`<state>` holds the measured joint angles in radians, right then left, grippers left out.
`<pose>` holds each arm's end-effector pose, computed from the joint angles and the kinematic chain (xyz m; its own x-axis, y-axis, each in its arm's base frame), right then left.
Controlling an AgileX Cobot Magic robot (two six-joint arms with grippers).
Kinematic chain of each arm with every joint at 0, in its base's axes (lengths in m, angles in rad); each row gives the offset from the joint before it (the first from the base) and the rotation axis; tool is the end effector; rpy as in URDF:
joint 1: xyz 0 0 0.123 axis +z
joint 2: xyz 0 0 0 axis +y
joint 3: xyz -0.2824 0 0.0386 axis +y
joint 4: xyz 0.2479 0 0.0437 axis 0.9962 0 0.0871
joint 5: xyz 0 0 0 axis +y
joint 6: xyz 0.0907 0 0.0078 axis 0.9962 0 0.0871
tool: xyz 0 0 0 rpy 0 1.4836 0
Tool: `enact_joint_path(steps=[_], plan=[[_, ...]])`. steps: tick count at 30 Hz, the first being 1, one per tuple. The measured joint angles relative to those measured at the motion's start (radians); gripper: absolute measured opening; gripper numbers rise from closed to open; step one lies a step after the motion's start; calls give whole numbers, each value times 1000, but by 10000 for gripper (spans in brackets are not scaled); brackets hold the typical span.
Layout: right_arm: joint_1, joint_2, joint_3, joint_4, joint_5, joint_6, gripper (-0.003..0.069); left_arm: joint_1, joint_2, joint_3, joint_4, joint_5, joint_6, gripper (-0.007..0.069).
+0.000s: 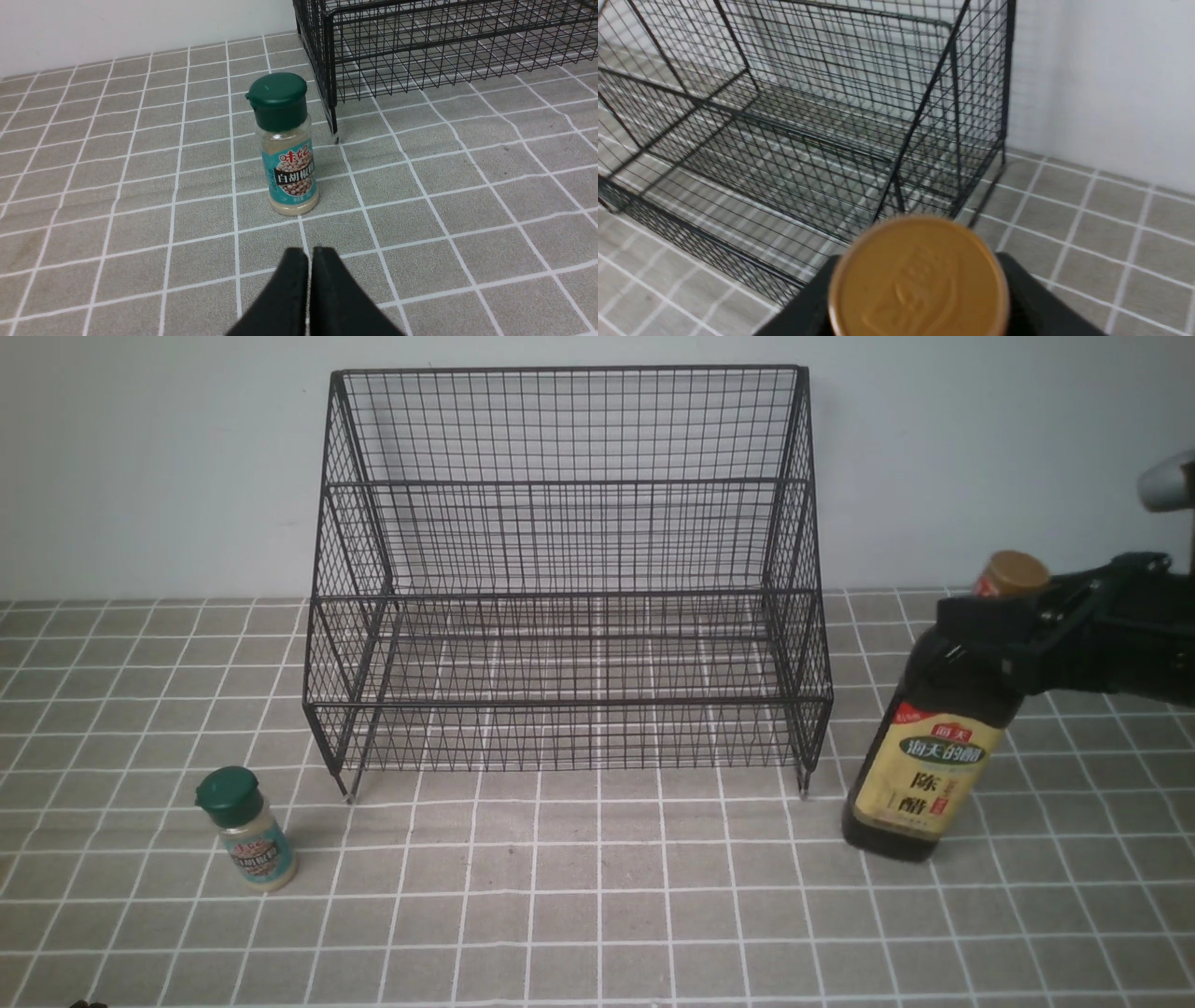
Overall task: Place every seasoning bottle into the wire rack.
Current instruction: Use the right arm to grab the condiment bottle closest to it, then use the right arm to put the condiment bottle back on the shelf
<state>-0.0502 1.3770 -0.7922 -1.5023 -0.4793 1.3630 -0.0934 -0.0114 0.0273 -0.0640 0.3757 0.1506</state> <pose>0.2885 0.0273 0.2711 -0.3936 -0.0960 -0.9142 -0.4216 0.9026 0.0867 0.0521 -0.0070 0.1708 -0.2860 0.1181 -0.9509 0.1421 0.9866 0.0798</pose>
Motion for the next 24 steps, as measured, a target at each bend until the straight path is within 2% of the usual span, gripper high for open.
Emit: enact_joint_path(steps=[5,8,14,18,23,24], plan=[[0,-95,-79,-96,-27,8,325,0,0,0,0,0,0,-7],[-1,-125,-147,-100,-74,14,325,0,0,0,0,0,0,-7],[9,-136,-353,-100,-240,122,323,0,0,0,0,0,0,-7],[73,-76,-448,-108,-248,140,323,0,0,0,0,0,0,-7],[194,35,-533,-116,-197,140,323,0,0,0,0,0,0,-7],[242,91,-569,-116,-166,140,323,0,0,0,0,0,0,-7]])
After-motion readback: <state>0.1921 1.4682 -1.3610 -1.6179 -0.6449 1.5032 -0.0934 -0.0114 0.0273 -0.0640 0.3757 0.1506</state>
